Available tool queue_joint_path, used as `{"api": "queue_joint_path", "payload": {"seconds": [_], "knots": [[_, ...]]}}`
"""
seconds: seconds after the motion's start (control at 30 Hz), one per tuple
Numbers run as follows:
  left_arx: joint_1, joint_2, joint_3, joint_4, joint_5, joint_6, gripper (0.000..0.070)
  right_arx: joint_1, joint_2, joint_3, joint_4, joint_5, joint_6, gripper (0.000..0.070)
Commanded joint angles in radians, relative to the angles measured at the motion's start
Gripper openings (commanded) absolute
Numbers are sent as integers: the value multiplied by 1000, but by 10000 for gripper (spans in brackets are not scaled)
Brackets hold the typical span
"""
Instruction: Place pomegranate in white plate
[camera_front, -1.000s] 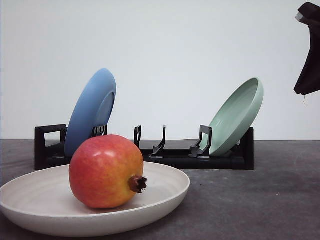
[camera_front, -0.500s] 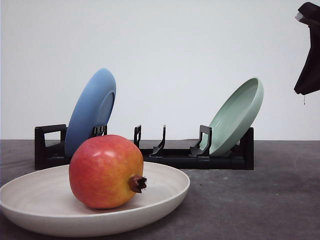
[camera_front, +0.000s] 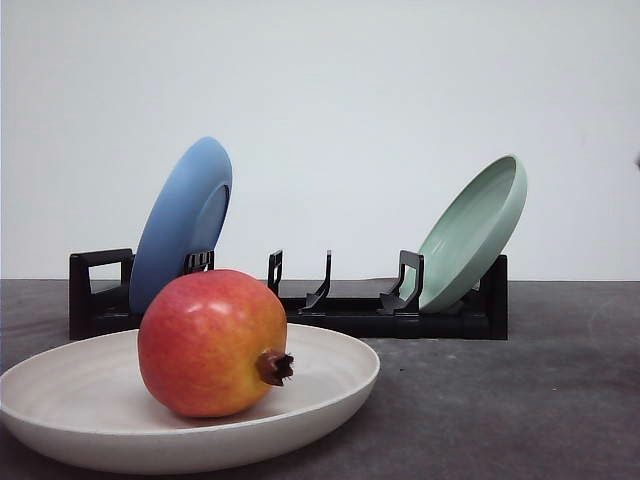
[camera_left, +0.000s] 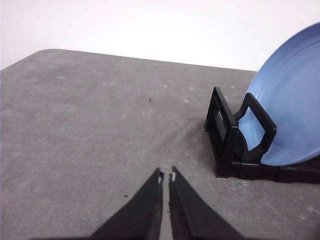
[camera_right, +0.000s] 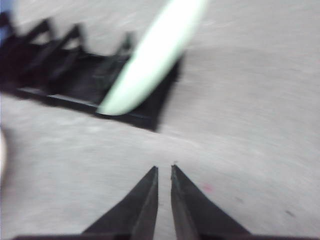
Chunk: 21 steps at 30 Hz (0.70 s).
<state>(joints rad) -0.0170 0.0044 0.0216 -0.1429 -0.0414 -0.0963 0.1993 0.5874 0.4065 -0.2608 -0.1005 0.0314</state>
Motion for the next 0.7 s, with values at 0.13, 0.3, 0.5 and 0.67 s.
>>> {"api": "queue_joint_path", "payload": {"seconds": [0.13, 0.3, 0.5, 0.67], "knots": [[0, -2, -10, 8, 3, 1, 0, -80, -239, -218, 159, 5, -6, 45], [0, -2, -10, 8, 3, 1, 0, -131, -410, -324, 163, 5, -6, 45], [0, -2, -10, 8, 3, 1, 0, -163, -524, -394, 160, 5, -5, 45], [0, -2, -10, 8, 3, 1, 0, -167, -584, -396, 137, 22, -6, 45]]}}
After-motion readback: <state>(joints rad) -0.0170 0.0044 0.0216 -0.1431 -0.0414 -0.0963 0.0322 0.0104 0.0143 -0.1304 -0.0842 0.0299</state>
